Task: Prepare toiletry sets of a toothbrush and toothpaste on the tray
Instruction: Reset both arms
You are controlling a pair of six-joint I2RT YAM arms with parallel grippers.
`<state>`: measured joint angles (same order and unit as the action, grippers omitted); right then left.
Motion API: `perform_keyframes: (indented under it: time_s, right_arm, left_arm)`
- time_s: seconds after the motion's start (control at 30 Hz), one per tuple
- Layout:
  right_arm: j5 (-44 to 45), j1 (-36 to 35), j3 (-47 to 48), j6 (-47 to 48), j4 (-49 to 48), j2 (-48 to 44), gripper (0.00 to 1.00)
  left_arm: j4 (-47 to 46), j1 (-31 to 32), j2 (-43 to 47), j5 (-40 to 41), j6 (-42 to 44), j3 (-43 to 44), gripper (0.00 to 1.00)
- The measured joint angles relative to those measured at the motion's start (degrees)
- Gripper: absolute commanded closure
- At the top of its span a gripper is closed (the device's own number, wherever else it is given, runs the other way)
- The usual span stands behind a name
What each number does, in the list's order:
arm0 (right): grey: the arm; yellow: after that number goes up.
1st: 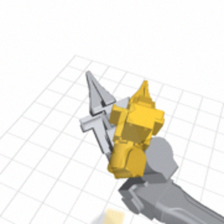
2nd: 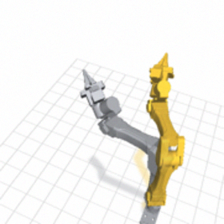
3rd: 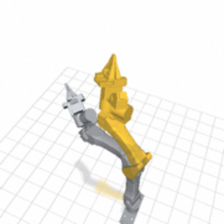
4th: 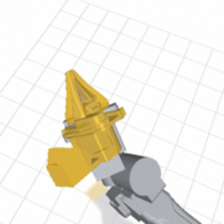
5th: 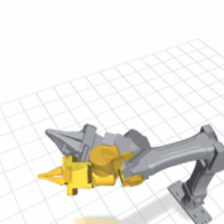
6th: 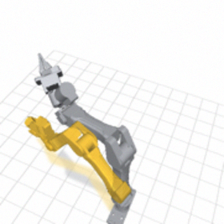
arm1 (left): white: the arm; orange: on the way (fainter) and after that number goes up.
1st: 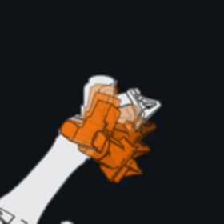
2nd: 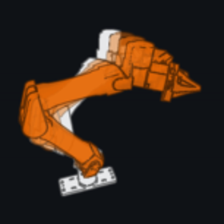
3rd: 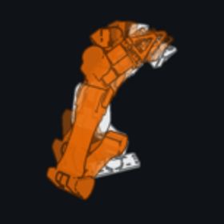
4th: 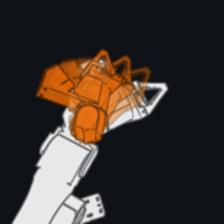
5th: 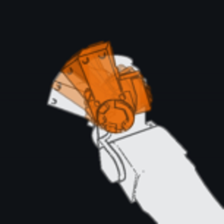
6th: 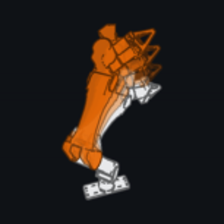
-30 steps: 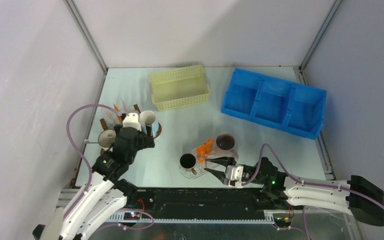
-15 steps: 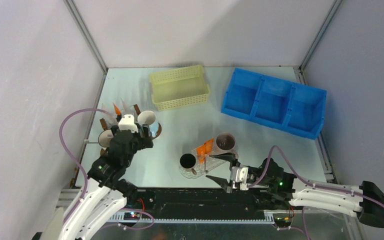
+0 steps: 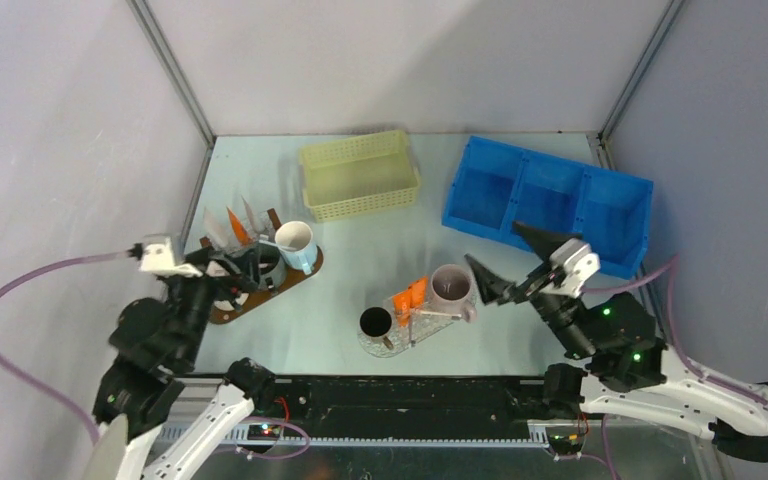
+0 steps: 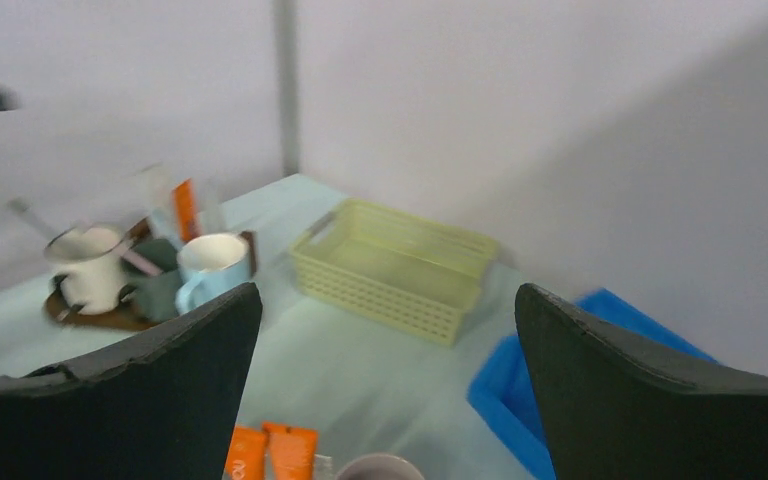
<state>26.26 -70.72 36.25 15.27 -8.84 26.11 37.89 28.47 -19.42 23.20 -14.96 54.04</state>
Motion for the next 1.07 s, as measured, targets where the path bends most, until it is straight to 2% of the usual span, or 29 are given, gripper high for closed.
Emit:
perform_keyframes:
  time_s: [0.13, 0.4, 0.47, 0.67, 0.9, 1.07]
  right_arm:
    - [13.38, 0.00, 6.03, -4.42, 7.87, -1.03, 0.01]
    - [29.09, 0.00, 10.45, -13.75, 24.15, -10.21, 0.01]
    - [31.19, 0.00, 10.64, -16.09, 27.47, -14.27, 0.01]
    - [35.45, 0.00, 12.15, -22.60, 35.36, -25.27, 0.01]
    - [37.77, -0.09, 13.35, -28.02, 43.21, -25.20, 0.01]
    - [38.10, -0.09, 13.35, -29.07, 45.05, -25.20, 0.01]
  left_arm:
    - [2.86, 0.00, 3.76, 1.01, 1.70, 6.69, 0.02]
    - [7.39, 0.00, 16.20, 8.50, 5.75, 13.42, 0.00]
    - [8.61, 0.00, 18.80, 10.56, 6.43, 13.92, 0.00]
    - [12.66, 0.00, 19.04, 16.35, 7.54, 15.06, 0.00]
    - [17.05, -0.02, 19.04, 21.18, 6.91, 15.10, 0.00]
    - [20.13, -0.02, 19.04, 22.58, 4.87, 15.32, 0.00]
